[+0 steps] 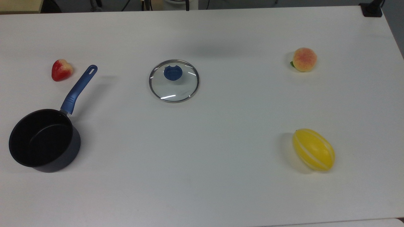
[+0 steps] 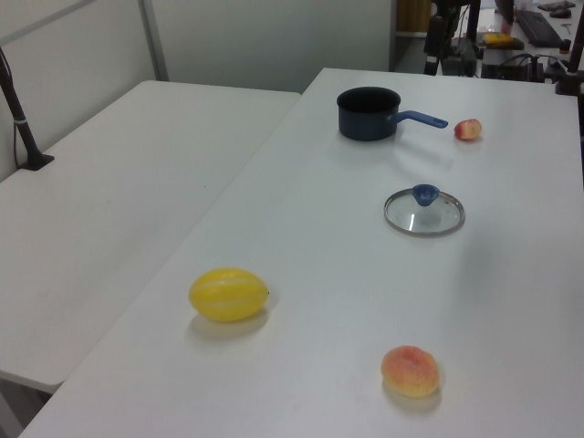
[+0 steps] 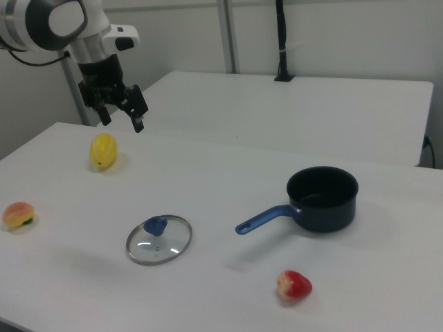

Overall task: Close lid
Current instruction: 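Move the open gripper over the glass lid's blue knob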

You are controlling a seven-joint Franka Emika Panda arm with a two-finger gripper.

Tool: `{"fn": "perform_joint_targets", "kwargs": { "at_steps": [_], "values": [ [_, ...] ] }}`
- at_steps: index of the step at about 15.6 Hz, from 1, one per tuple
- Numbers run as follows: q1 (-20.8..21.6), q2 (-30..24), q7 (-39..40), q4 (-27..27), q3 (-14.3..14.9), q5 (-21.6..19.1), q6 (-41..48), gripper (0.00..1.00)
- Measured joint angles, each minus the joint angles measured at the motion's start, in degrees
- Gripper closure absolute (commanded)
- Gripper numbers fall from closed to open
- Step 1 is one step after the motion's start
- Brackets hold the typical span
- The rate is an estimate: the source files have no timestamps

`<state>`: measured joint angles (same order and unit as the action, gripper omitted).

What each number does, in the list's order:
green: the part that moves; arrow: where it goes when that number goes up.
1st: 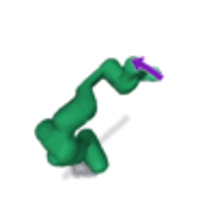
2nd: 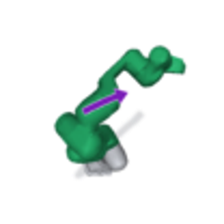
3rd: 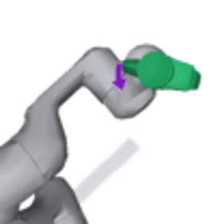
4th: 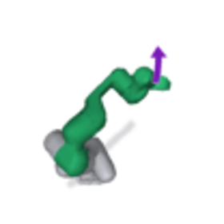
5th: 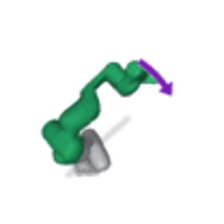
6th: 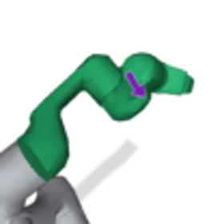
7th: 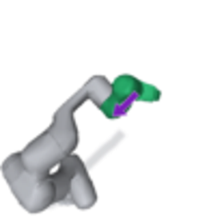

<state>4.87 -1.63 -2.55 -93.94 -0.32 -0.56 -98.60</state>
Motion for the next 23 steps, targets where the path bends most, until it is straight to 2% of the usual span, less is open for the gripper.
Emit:
{"fn": "perform_joint_targets", "kwargs": {
  "at_steps": [14, 23],
  "values": [
    [0.09, 0.01, 1.01, -0.1, 0.0, 0.0, 0.0, 0.0],
    [0.81, 1.3, 3.44, -5.36, 0.22, 0.0, 0.72, 0.0]
  ]
}}
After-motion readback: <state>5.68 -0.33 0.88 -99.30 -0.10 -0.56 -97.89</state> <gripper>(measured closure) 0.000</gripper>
